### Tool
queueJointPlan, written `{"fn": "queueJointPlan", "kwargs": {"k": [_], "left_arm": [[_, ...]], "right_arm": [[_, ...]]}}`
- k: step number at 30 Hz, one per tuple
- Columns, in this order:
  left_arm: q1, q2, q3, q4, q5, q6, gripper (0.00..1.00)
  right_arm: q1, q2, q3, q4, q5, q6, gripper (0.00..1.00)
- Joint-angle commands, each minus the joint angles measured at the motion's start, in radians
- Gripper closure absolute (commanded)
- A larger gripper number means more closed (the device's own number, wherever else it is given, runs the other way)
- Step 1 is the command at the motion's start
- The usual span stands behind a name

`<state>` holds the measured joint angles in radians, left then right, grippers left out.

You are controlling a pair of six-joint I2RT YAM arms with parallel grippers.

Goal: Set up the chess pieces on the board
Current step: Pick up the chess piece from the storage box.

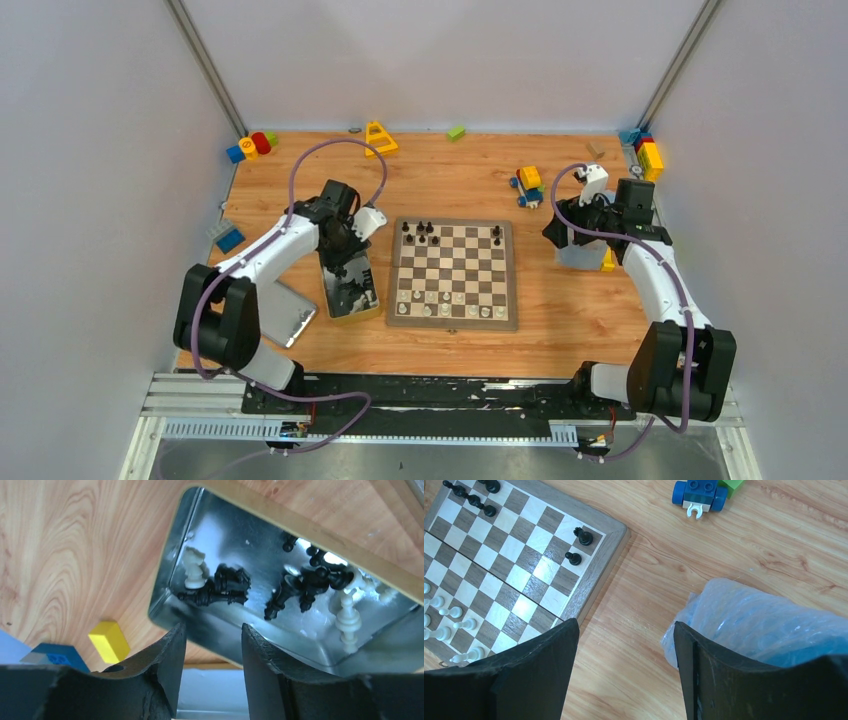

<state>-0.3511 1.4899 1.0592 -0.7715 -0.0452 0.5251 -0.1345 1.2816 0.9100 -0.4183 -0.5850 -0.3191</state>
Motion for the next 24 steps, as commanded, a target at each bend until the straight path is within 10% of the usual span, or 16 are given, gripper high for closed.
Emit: {"fn": "queueJointPlan", "kwargs": {"k": [1, 24], "left_arm": [[0.0, 0.063, -0.021, 0.133, 0.0, -0.015, 0.49], [0.072, 0.191, -0.014, 0.171, 0.081, -0.056, 0.37]], "right_arm": [[-0.001, -0.001, 0.039, 0.013, -0.011, -0.01, 0.29], [-0.001, 0.0, 0.039, 0.009, -0.013, -0.014, 0.29]]}}
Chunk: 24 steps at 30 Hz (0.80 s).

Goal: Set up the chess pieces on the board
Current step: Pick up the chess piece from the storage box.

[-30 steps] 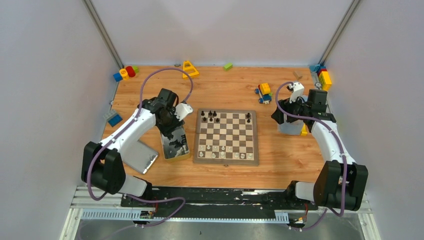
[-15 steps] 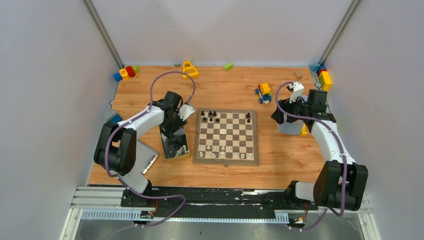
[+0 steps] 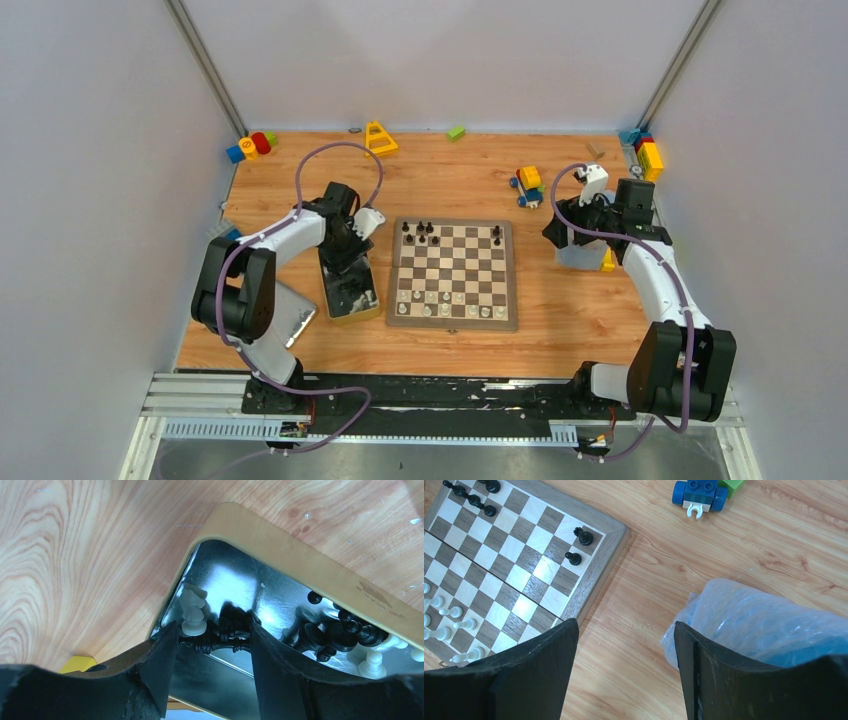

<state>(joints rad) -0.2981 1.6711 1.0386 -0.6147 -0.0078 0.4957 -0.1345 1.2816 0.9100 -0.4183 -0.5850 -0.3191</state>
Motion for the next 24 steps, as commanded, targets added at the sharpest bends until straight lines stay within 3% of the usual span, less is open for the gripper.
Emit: {"fn": "queueJointPlan", "kwargs": {"k": [1, 14, 24], "left_arm": [[0.023, 0.011, 0.006, 0.017, 0.043, -0.027, 0.37], [0.034, 0.046, 0.002, -0.025, 0.157, -0.029, 0.37], [0.034, -0.064, 0.013, -0.052, 0.199, -0.056, 0.39]], "right_arm": [[-0.001, 0.0, 0.039, 0.009, -0.013, -0.014, 0.29], [-0.001, 0.003, 0.041, 0.008, -0.012, -0.017, 0.28], [-0.001, 0.01, 0.041, 0.008, -0.01, -0.017, 0.28]]}}
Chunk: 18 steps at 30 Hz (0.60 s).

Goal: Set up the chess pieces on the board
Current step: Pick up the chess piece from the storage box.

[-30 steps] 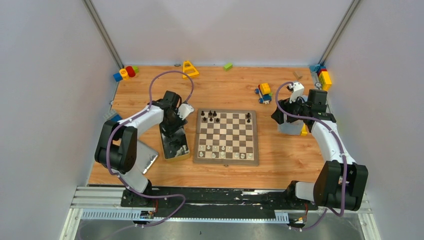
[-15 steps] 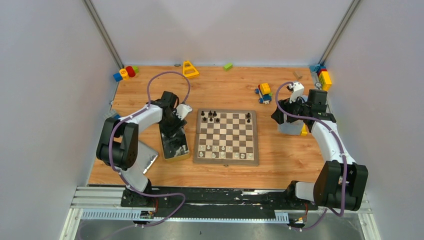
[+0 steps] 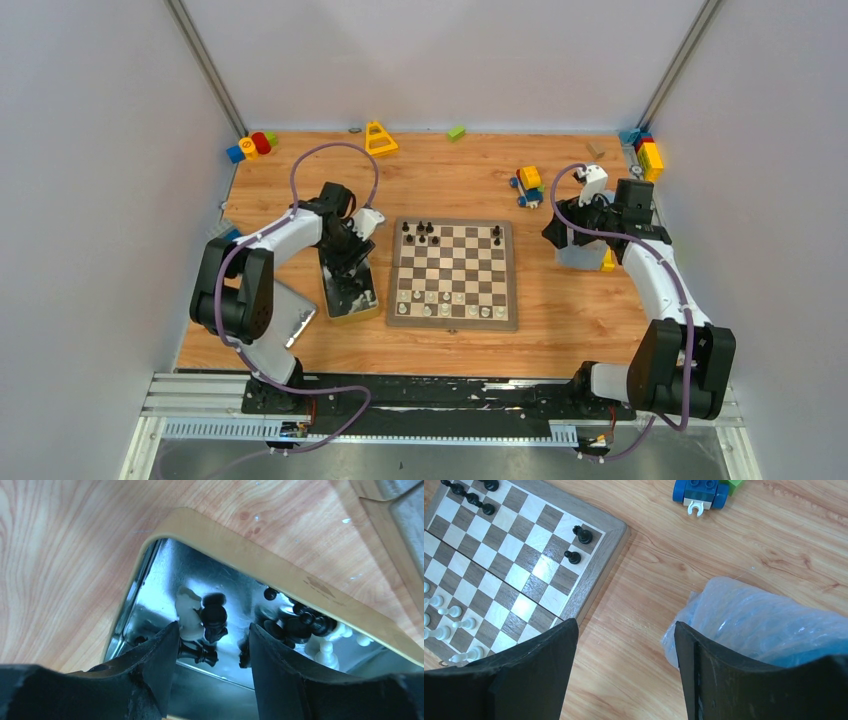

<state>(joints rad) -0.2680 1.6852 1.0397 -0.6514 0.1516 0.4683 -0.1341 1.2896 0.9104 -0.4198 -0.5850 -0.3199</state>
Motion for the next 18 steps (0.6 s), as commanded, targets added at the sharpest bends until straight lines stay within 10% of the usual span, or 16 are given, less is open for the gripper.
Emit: {"fn": "queueJointPlan", "kwargs": {"k": [1, 18], "left_arm": [[0.004, -0.084, 0.014, -0.014, 0.036, -0.031, 0.39], [0.015, -0.087, 0.035, 0.011, -0.078, -0.009, 0.53]], "right_arm": [[-0.001, 0.004, 0.042, 0.009, -0.01, -0.016, 0.28], [-0.001, 0.003, 0.043, 0.006, -0.011, -0.018, 0.27]]}}
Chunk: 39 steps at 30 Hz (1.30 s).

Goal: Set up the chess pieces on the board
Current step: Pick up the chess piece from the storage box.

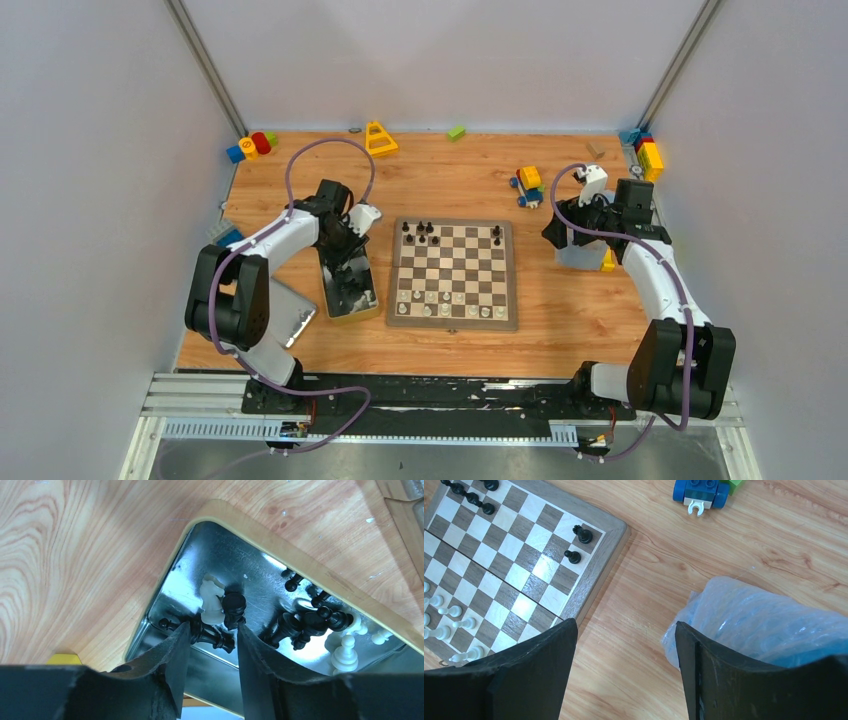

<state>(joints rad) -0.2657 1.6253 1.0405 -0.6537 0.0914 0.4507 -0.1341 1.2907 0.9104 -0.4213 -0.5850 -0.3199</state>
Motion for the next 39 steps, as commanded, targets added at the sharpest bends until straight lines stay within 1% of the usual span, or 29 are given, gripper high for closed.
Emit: {"fn": "queueJointPlan", "kwargs": {"k": [1, 13, 22, 28, 34, 39], "left_arm": [[0.014, -0.024, 0.035, 0.013, -0.017, 0.012, 0.54], [0.014, 0.05, 0.059, 0.02, -0.005, 0.027, 0.59], [0.014, 0.076, 0.046, 0.032, -0.016, 0.038, 0.6], [0.014, 0.093, 0.035, 0.034, -0.001, 0.037, 0.63], [0.014, 0.088, 0.021, 0.04, -0.005, 0.04, 0.7], [0.014, 0.052, 0.028, 0.041, 0.013, 0.041, 0.78]], "right_arm": [[-0.001, 0.0, 0.043, 0.008, -0.01, -0.019, 0.27], [0.0, -0.003, 0.042, 0.006, -0.007, -0.018, 0.26], [-0.001, 0.0, 0.043, 0.006, -0.009, -0.021, 0.26], [-0.001, -0.001, 0.044, 0.006, -0.007, -0.021, 0.25], [-0.001, 0.002, 0.044, 0.004, -0.009, -0.021, 0.25], [0.0, -0.005, 0.049, 0.001, -0.017, -0.013, 0.25]]}}
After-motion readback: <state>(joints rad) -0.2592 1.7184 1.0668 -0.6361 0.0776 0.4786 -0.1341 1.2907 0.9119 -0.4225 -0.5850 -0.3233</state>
